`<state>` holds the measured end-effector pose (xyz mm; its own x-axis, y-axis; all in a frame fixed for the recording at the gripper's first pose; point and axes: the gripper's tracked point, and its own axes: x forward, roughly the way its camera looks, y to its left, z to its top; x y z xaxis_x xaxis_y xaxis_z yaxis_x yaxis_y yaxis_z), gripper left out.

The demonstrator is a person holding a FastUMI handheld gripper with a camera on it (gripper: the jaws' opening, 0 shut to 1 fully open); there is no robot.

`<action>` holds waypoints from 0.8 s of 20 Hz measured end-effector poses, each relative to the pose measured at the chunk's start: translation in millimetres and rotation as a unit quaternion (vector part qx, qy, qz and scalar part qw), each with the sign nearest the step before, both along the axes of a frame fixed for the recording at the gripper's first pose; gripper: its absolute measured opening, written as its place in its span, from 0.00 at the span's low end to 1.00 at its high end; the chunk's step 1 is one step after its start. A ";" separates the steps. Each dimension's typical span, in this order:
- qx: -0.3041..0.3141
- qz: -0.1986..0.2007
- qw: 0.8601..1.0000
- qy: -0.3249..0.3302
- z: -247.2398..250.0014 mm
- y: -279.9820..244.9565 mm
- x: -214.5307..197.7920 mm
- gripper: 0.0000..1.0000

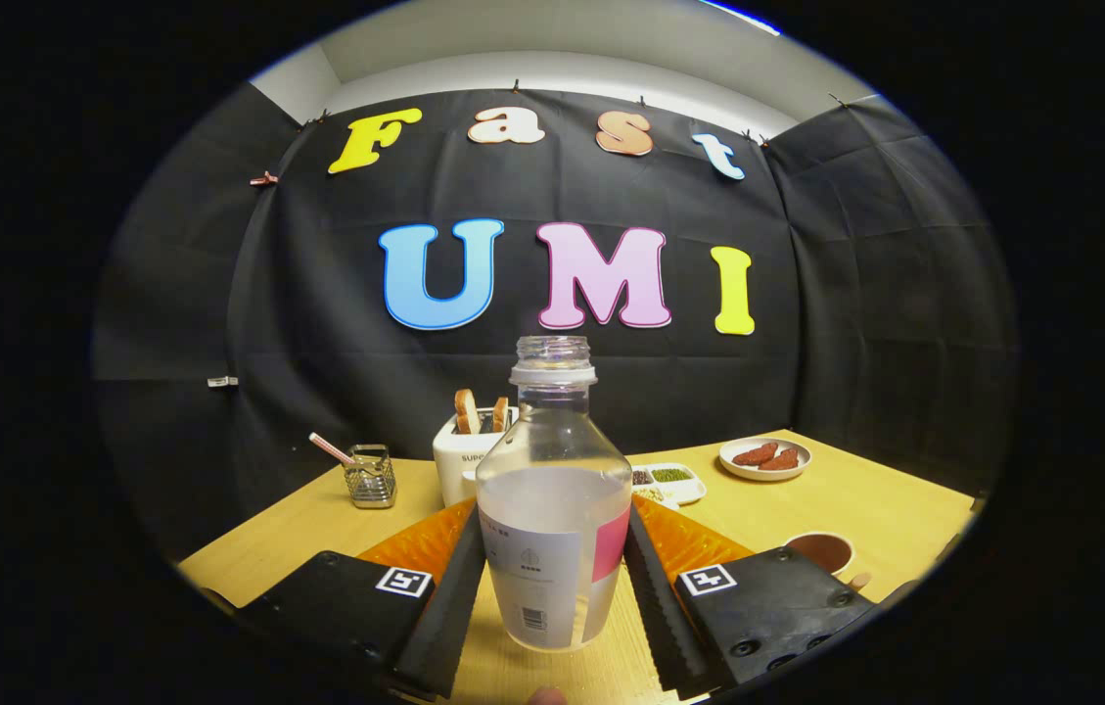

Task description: Take the bottle from table, then pour the juice into the cup, finally place the bottle on the coaster

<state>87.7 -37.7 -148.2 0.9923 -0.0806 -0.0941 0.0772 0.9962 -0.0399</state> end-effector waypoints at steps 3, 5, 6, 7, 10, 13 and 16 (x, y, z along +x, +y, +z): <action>0.008 0.007 1.000 -0.006 21.7 -4.6 -4.6 0.76; 0.013 0.008 1.000 -0.006 29.0 -9.9 -8.1 0.77; 0.016 0.007 1.000 -0.007 31.6 -12.2 -9.2 0.77; 0.021 0.007 1.000 -0.008 33.5 -14.3 -10.7 0.77; 0.043 0.005 0.999 -0.007 30.9 -20.7 -12.0 0.77; 0.098 0.006 0.995 0.004 19.0 -23.1 -8.9 0.76; 0.192 0.006 0.981 0.014 7.7 -21.0 -4.6 0.76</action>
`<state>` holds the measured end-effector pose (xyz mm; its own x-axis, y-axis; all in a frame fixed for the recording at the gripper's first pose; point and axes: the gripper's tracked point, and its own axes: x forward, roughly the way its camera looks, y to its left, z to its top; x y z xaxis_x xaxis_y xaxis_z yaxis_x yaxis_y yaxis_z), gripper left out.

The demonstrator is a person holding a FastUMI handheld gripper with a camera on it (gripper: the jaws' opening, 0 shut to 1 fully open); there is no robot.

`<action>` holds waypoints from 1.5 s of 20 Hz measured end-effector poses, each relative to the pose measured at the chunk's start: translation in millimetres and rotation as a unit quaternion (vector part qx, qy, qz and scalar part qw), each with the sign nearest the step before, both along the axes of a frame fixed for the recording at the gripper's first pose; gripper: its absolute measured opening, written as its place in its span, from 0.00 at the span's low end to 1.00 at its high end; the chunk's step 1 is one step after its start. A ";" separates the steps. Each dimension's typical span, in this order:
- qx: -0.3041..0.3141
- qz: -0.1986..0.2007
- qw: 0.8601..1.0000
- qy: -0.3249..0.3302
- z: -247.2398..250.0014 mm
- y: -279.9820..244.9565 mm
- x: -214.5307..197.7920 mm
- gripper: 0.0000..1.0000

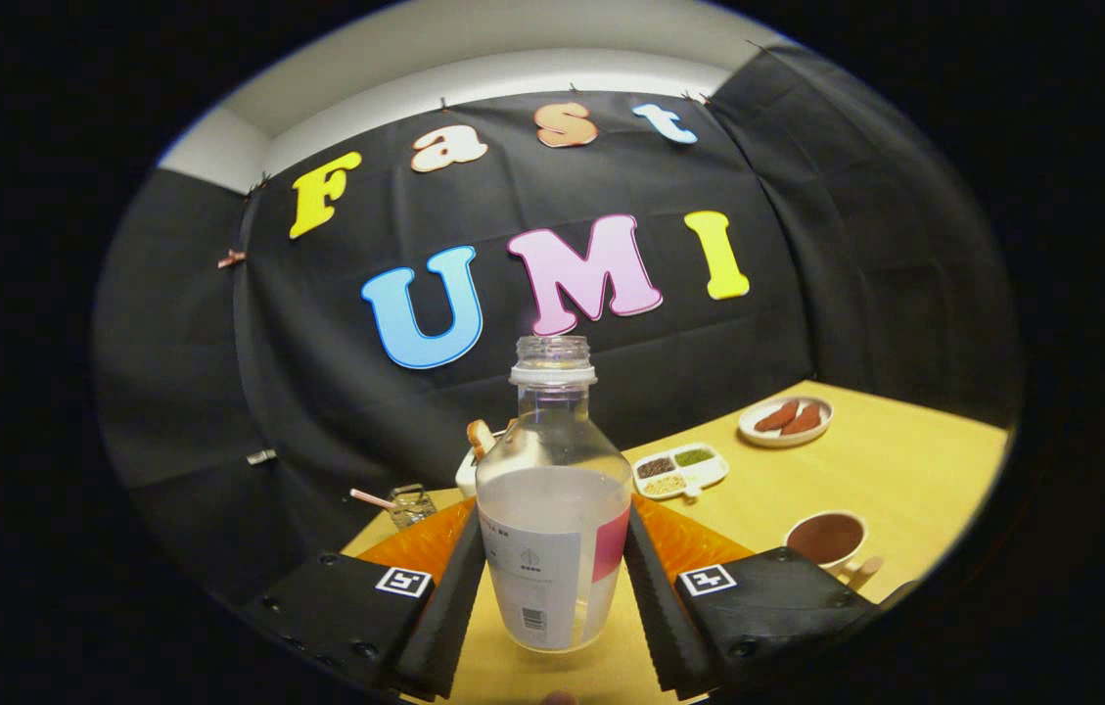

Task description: Take the bottle from table, then pour the juice into the cup, finally place the bottle on the coaster

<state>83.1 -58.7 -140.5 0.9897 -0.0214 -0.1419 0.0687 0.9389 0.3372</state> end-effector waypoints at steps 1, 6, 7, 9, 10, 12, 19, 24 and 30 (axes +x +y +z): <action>0.027 -0.005 1.000 0.002 -3.2 -2.5 1.6 0.77; 0.151 -0.034 0.988 0.020 -23.9 -21.0 4.2 0.76; 0.184 -0.037 0.982 0.023 -26.7 -22.6 4.2 0.76; 0.237 -0.050 0.970 0.030 -31.7 -29.8 2.5 0.76; 0.254 -0.061 0.965 0.030 -34.9 -35.6 2.2 0.76; 0.283 -0.083 0.955 0.031 -42.4 -48.1 1.7 0.76; 0.424 -0.117 0.898 0.026 -52.7 -70.6 -2.4 0.76; 0.465 -0.138 0.874 0.033 -66.1 -85.0 -5.5 0.76; 0.508 -0.141 0.849 0.033 -66.7 -95.1 -6.6 0.76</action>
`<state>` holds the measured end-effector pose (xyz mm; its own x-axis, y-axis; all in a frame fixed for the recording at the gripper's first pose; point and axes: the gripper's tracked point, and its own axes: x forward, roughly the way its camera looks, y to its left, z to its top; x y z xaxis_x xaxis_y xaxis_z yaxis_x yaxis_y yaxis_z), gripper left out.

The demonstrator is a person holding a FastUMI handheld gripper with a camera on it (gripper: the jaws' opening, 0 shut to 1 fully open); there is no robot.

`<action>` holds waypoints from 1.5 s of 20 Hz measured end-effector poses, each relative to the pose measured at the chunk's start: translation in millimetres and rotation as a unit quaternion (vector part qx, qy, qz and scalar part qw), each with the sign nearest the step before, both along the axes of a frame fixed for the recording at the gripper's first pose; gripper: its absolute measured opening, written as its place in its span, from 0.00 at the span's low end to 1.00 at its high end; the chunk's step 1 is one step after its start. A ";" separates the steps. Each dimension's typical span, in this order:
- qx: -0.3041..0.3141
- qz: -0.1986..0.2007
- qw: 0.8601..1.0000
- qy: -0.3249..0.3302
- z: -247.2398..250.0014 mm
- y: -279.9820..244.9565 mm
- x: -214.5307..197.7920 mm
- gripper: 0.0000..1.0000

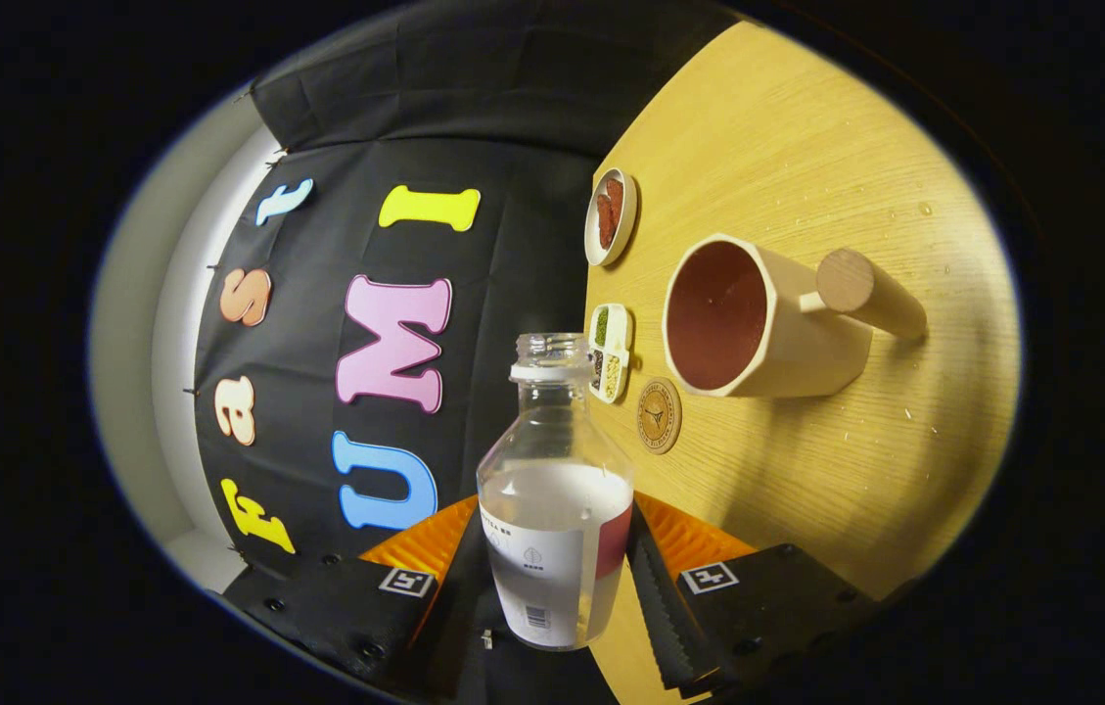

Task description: Take the bottle from table, then pour the juice into the cup, finally place the bottle on the coaster

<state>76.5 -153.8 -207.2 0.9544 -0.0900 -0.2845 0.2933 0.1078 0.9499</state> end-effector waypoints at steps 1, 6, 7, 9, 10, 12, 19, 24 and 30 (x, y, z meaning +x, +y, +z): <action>0.010 -0.004 1.000 -0.001 -0.4 -3.7 -0.6 0.76; 0.041 -0.010 0.999 0.004 -3.8 -6.7 0.9 0.76; 0.048 -0.011 0.999 0.005 -5.1 -7.9 0.5 0.76; 0.063 -0.017 0.998 0.005 -6.3 -9.2 0.7 0.76; 0.071 -0.022 0.997 0.005 -6.7 -10.3 1.0 0.76; 0.082 -0.032 0.996 0.007 -10.2 -12.0 2.2 0.76; 0.121 -0.036 0.992 0.018 -19.0 -9.1 -0.4 0.76; 0.159 -0.059 0.985 0.013 -15.6 -14.5 -1.1 0.76; 0.188 -0.065 0.980 0.018 -20.1 -18.8 2.9 0.76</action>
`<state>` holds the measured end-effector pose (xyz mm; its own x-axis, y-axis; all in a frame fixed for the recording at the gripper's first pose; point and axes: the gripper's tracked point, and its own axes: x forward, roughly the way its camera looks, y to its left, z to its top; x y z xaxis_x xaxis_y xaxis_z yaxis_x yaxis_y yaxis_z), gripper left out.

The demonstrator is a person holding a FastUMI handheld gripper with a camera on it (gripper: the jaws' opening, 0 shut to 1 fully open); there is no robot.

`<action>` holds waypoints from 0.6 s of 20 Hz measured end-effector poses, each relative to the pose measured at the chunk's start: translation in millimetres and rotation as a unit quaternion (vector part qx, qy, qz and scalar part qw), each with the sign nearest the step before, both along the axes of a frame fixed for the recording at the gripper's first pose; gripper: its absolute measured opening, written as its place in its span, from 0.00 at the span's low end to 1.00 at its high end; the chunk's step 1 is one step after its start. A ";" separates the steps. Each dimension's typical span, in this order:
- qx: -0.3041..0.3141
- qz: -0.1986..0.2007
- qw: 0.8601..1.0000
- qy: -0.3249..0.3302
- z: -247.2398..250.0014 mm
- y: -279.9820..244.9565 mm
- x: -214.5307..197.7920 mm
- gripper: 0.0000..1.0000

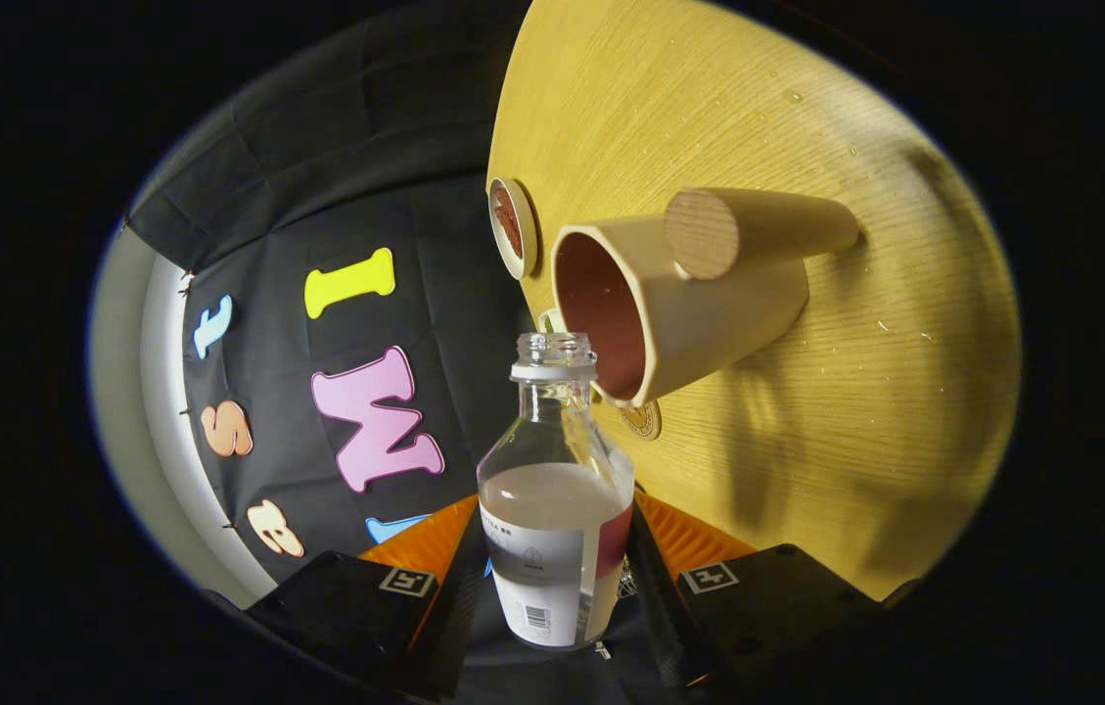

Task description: Take the bottle from table, then pour the juice into the cup, finally place the bottle on the coaster

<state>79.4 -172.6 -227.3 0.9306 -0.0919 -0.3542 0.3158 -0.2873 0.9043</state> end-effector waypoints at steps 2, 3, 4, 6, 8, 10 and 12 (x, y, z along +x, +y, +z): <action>0.011 -0.003 1.000 0.002 0.8 -0.1 1.2 0.76; 0.014 -0.004 1.000 0.004 -0.7 -0.3 0.6 0.76; 0.018 -0.006 1.000 0.006 -1.2 -0.7 0.1 0.76; 0.023 -0.009 1.000 0.007 -0.5 -1.8 -0.6 0.76; 0.028 -0.010 1.000 0.007 0.5 -2.1 -1.0 0.76; 0.034 -0.012 0.999 0.005 2.7 -2.0 -0.5 0.76; 0.039 -0.015 0.999 0.003 4.8 -3.0 1.4 0.76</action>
